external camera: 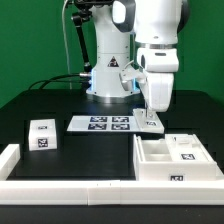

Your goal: Assemble cabinet

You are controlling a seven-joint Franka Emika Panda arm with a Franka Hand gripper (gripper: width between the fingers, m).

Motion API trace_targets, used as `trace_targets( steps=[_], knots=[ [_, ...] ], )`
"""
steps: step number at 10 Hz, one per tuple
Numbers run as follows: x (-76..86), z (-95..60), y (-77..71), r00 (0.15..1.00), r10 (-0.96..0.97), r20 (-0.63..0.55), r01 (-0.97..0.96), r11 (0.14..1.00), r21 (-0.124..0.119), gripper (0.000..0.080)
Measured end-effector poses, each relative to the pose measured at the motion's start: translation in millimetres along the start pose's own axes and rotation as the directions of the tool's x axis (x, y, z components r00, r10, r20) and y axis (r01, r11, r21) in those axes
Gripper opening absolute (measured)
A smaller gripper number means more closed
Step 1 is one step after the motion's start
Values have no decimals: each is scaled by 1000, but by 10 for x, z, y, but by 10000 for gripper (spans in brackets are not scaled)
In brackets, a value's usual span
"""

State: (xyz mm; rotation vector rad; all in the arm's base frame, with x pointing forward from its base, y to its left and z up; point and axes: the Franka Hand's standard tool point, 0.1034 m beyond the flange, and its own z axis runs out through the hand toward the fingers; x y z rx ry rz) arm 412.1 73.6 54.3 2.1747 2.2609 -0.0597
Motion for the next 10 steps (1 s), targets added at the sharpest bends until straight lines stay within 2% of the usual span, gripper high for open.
trace_targets(
  steps=[2, 3, 4, 6, 7, 8, 9, 10],
  knots=[
    [-24, -19, 101, 1000, 1, -25, -3, 997, -76, 70],
    [-36, -29, 125, 999, 19, -33, -22, 995, -96, 70],
    [-60, -23, 119, 1000, 22, -22, -24, 997, -76, 70],
    [-58, -15, 115, 999, 22, -23, -24, 997, -76, 70],
    [-76, -10, 111, 999, 31, -18, -32, 998, -63, 70],
    [-138, -23, 152, 998, 63, 6, -62, 998, -18, 70],
    [-141, -51, 233, 998, 70, 6, -69, 997, -25, 70],
    [-135, -42, 217, 998, 66, 5, -65, 997, -27, 70]
  ],
)
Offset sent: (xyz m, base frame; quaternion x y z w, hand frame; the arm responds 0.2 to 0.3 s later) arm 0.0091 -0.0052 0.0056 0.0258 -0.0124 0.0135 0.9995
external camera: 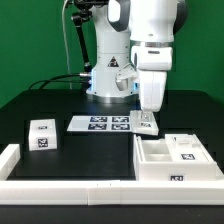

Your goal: Assemble cabinet

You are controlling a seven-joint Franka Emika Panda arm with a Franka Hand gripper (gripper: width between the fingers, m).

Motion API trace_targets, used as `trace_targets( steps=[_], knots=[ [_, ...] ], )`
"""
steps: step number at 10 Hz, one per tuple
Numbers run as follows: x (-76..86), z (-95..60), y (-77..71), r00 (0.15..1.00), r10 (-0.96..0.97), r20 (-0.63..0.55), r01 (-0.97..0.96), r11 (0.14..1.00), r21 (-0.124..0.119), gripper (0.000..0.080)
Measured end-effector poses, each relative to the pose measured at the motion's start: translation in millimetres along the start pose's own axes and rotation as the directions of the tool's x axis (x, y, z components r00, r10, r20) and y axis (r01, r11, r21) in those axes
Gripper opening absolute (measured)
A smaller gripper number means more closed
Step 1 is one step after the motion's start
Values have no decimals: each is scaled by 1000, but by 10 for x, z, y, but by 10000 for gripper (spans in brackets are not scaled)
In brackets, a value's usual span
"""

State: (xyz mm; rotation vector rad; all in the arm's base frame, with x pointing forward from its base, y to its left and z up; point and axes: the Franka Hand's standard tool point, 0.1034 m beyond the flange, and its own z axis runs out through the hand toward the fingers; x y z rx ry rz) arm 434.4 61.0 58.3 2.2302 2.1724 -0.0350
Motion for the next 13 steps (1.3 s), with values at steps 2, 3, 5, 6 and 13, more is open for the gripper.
trace_targets(
  steps=[2, 3, 5, 6, 13],
  knots=[
    [1, 6, -2, 1000, 0, -5, 0, 1000, -8, 70],
    [-33, 7, 20, 999, -34, -5, 34, 999, -11, 70],
    [-106, 32, 112, 998, -62, -16, 61, 998, -34, 70],
    [-81, 27, 132, 998, -48, -27, 46, 997, -57, 70],
    [34, 36, 203, 999, -40, -37, 38, 997, -62, 70]
  ],
)
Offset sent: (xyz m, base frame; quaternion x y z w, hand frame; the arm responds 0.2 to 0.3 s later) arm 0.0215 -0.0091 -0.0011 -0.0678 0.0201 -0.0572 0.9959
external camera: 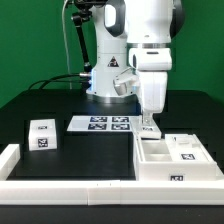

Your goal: Assemble cabinet

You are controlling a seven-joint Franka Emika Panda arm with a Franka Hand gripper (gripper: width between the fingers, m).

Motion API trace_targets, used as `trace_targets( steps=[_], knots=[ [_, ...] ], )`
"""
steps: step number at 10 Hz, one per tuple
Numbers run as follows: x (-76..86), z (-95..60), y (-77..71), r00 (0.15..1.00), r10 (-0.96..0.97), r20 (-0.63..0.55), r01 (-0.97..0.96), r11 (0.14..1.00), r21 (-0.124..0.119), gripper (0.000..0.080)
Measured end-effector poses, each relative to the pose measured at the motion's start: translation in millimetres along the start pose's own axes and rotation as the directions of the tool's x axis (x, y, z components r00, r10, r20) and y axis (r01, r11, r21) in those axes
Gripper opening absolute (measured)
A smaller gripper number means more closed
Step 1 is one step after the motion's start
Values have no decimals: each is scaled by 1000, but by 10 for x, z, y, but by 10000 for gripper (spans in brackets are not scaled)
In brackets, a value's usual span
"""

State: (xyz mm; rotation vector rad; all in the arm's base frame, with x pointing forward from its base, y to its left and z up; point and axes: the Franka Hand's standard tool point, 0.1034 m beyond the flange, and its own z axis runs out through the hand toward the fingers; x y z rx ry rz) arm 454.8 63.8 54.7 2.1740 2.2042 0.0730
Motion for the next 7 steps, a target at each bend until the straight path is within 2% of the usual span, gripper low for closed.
trace_targets(
  steps=[6, 7],
  knots=[
    [0, 0, 21, 1000, 4, 0, -4, 1000, -1, 70],
    [-11, 5, 22, 1000, 5, 5, -5, 1000, 9, 70]
  ],
)
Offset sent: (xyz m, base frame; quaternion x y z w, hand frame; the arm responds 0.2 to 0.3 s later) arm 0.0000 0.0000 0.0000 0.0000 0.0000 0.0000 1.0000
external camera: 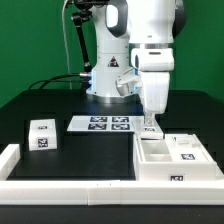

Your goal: Assemble cabinet

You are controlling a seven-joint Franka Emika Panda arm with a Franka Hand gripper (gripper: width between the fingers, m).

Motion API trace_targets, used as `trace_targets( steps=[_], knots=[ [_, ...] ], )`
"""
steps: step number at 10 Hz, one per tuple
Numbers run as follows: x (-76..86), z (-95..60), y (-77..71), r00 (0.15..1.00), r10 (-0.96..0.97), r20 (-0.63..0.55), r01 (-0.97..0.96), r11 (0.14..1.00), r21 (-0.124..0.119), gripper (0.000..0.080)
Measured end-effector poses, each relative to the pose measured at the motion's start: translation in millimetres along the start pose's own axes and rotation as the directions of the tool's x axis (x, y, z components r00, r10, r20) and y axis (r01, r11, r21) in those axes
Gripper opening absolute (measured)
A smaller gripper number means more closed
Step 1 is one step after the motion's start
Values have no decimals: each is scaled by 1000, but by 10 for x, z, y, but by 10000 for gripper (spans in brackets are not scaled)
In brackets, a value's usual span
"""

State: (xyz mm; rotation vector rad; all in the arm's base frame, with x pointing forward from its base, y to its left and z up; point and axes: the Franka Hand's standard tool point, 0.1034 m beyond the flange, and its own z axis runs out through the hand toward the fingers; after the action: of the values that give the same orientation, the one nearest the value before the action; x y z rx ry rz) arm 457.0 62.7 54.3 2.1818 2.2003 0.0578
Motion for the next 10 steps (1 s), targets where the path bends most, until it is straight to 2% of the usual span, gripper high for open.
trace_targets(
  steps=[2, 8, 10],
  knots=[
    [-6, 1, 1, 1000, 2, 7, -2, 1000, 12, 70],
    [-18, 6, -1, 1000, 1, 7, -2, 1000, 13, 70],
    [-5, 3, -1, 1000, 4, 1, -4, 1000, 2, 70]
  ],
)
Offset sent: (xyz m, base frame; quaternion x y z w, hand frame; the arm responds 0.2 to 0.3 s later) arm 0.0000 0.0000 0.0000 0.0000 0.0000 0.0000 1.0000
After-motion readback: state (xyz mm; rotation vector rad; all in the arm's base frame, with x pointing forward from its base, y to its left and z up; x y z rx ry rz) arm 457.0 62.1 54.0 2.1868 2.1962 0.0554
